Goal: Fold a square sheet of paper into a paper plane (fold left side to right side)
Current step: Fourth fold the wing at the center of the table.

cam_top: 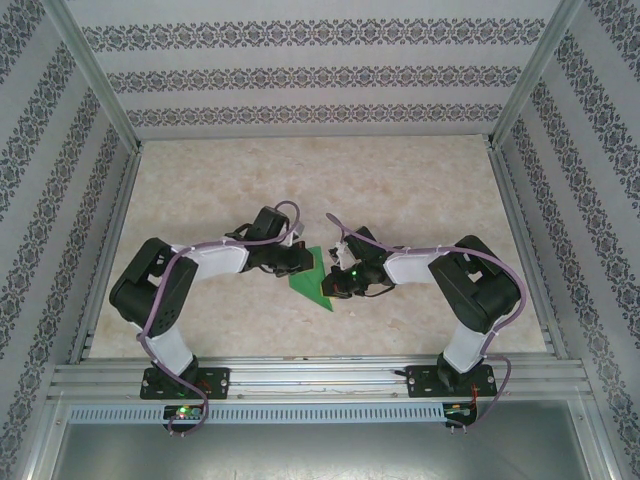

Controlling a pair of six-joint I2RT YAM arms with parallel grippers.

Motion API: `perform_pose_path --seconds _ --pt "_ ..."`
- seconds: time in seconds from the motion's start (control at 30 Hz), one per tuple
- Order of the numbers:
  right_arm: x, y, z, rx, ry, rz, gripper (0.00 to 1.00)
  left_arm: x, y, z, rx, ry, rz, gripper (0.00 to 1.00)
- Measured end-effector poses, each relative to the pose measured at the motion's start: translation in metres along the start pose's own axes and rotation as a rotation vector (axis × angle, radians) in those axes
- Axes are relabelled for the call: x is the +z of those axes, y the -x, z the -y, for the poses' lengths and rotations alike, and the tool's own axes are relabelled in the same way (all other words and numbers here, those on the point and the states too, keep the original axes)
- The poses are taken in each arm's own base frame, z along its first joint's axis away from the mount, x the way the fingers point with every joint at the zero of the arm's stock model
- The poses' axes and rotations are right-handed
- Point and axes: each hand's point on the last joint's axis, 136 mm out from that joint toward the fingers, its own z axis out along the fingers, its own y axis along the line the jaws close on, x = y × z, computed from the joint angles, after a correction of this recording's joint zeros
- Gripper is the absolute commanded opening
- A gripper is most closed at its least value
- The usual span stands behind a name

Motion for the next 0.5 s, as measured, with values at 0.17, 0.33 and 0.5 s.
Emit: perform_pose_path --seconds 0.17,0.33,0.5 --pt "0.000 0.000 0.000 -0.002 0.000 -0.001 0.00 0.012 -0.012 -0.001 -0.016 -0.014 -0.035 0.05" --pt "0.000 0.000 0.000 -0.001 -0.001 -0.002 0.00 0.021 -0.015 -0.012 -0.040 0.000 -0.049 0.05" --pt "0.000 -0.001 0.001 0.000 -0.003 -0.003 0.00 0.026 -0.016 -0.020 -0.054 0.020 -0.052 0.04"
